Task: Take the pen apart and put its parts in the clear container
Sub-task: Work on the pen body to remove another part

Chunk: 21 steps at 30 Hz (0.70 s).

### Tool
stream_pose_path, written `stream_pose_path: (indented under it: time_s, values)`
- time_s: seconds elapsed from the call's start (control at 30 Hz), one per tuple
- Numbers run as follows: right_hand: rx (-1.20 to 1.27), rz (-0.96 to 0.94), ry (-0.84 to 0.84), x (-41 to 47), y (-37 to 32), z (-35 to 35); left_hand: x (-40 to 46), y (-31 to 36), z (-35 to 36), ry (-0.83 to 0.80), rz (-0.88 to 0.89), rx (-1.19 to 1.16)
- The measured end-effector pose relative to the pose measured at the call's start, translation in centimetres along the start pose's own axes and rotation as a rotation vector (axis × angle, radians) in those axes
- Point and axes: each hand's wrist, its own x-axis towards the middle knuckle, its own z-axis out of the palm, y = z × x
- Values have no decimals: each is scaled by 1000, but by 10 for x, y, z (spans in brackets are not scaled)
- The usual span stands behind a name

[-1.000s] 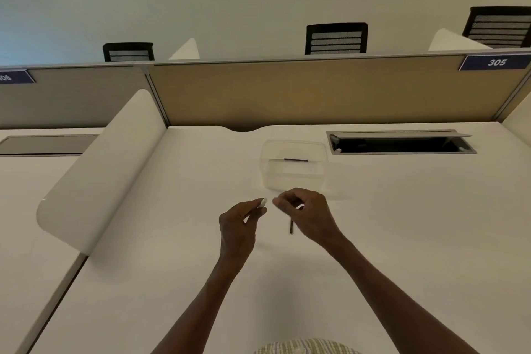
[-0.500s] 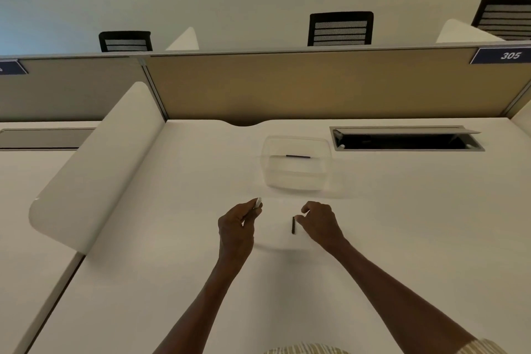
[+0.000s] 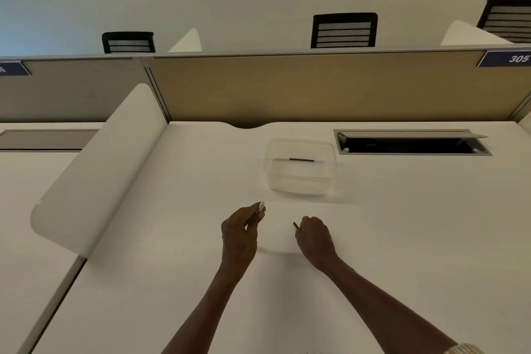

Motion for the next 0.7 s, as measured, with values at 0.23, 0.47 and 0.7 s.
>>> stream_pose_path:
  time_s: [0.23, 0.47, 0.7]
  values:
    - [39, 72, 2, -6, 2, -17, 1, 3, -3, -5, 33, 24]
    - [530, -32, 179, -14, -26, -75, 1, 13, 0, -10, 64, 35]
    - [655, -274, 353, -34, -52, -108, 0, 22, 5, -20, 127, 82]
